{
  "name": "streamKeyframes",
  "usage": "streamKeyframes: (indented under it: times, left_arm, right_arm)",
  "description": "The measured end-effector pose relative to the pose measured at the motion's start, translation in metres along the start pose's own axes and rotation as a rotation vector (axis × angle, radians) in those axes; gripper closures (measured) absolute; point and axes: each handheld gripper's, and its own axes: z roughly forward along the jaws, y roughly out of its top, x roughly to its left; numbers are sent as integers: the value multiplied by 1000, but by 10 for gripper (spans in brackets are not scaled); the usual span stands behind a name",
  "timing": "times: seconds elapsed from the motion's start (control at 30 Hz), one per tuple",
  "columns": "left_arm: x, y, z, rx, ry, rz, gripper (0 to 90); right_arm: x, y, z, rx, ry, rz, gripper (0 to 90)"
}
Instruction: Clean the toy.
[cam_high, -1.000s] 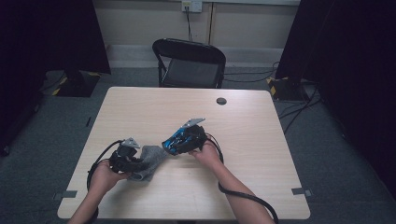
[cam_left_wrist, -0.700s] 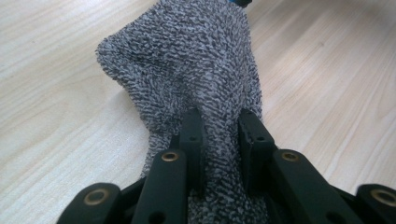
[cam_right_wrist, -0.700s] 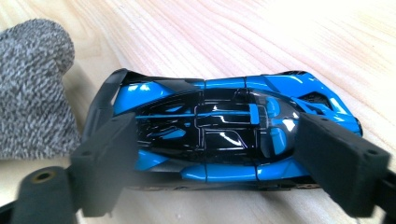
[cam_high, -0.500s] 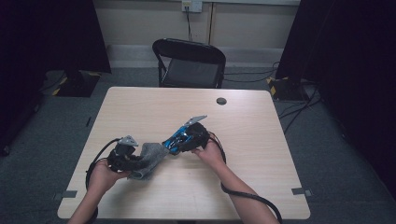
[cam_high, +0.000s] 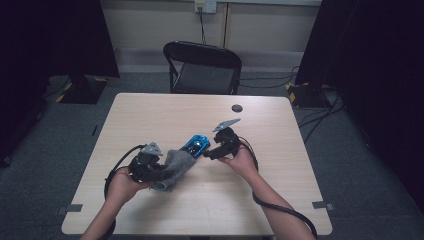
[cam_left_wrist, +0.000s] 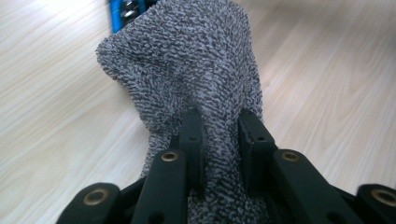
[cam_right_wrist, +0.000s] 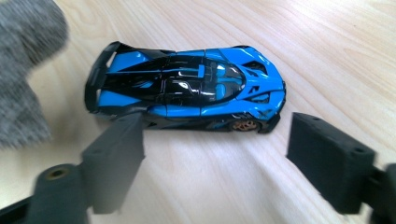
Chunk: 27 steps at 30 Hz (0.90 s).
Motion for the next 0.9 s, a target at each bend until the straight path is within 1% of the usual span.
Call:
streamKeyframes:
  times: [0.03,0.1,0.17,0.2,0.37,0.43,0.6,0.73,0.77,0.8,0.87,0.9]
  left_arm:
    - [-3,3,3,4,-5,10,743]
    - [-8,9,11,10,-10,25,741]
    - [-13,15,20,12,-31,36,738]
    - [-14,17,22,11,-35,41,737]
    - [-20,29,40,17,-58,50,737]
    - [-23,33,48,21,-61,55,736]
    - [-28,43,70,42,-82,67,736]
    - [-34,53,89,49,-91,65,736]
    - [-35,56,94,56,-98,73,737]
    - [-37,59,98,53,-99,75,736]
    - [-42,65,106,54,-113,84,736]
    - [-44,68,109,57,-117,93,736]
  right_arm:
    - [-2,-1,-3,-3,5,1,196]
    - [-5,-2,-9,-13,-8,-2,191]
    - [-7,-4,-15,-22,-16,-6,184]
    - [-9,-5,-17,-23,-15,-3,178]
    - [-14,-10,-27,-39,-30,-12,180]
    - [-16,-12,-31,-42,-32,-7,174]
    - [-22,-19,-41,-57,-40,0,173]
    - [-24,-23,-51,-68,-42,-1,164]
    - [-25,-24,-54,-70,-43,-6,163]
    - [-25,-25,-56,-70,-46,-6,163]
    - [-26,-28,-62,-74,-48,-7,163]
    - [-27,-29,-64,-74,-50,-8,163]
